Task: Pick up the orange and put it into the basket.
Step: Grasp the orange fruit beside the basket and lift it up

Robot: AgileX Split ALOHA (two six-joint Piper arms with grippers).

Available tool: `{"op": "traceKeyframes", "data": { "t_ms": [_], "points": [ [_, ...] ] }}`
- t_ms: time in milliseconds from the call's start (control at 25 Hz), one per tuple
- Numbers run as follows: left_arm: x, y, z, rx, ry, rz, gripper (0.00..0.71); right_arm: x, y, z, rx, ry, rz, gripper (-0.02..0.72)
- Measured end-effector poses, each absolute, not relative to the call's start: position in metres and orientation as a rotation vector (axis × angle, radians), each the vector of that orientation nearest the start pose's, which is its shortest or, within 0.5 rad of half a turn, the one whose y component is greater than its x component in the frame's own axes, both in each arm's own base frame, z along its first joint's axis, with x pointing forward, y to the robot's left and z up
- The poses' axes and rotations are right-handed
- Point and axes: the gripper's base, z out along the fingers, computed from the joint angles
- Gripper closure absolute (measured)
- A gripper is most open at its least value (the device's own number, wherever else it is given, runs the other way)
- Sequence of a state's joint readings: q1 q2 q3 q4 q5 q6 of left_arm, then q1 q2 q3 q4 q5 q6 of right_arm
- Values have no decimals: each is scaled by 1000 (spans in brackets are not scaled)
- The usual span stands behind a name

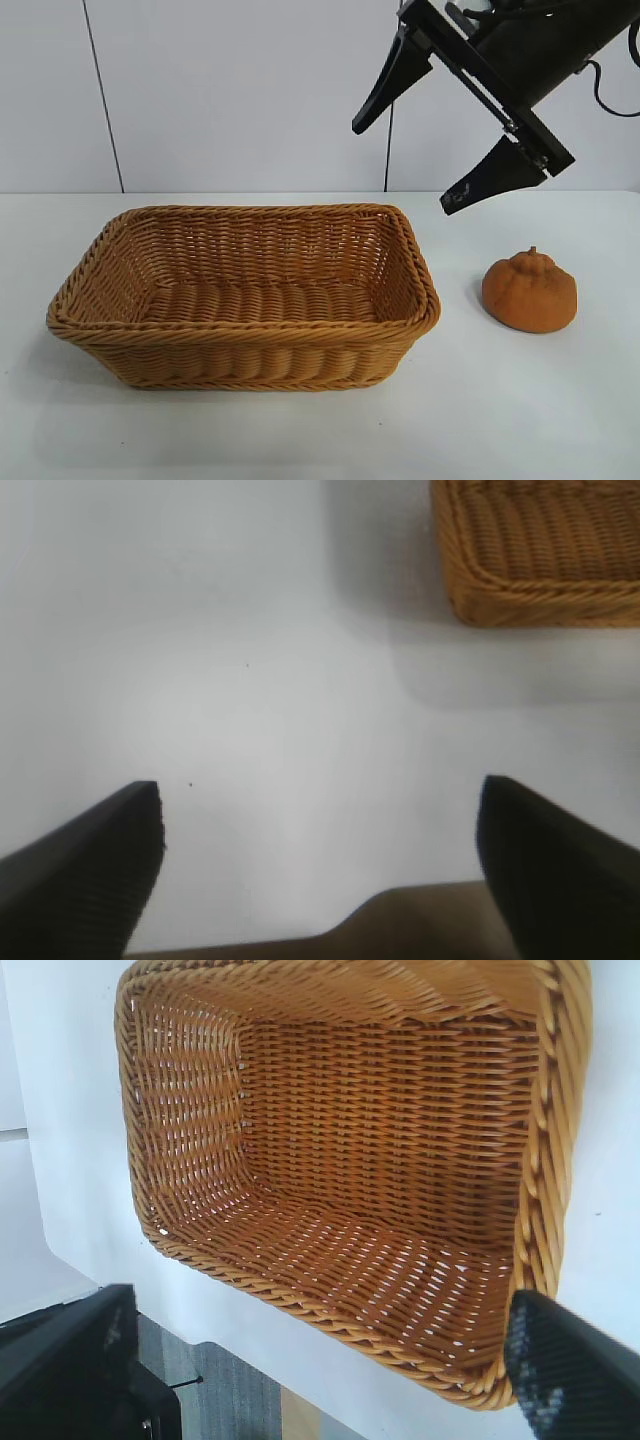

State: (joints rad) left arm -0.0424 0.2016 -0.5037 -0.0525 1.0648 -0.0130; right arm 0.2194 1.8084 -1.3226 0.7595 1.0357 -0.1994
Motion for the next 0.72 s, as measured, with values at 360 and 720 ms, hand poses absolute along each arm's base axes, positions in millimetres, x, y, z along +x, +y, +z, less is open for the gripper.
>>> {"op": "traceKeyframes", "data": {
  "t_ms": [360,720],
  "points": [
    [-6,-4,278,32,2046,-99,100,350,129,253,-151,2845,905,20],
    [-6,-4,278,32,2042,-99,100,363,106,272,-140,2890,469,20]
  ]
}}
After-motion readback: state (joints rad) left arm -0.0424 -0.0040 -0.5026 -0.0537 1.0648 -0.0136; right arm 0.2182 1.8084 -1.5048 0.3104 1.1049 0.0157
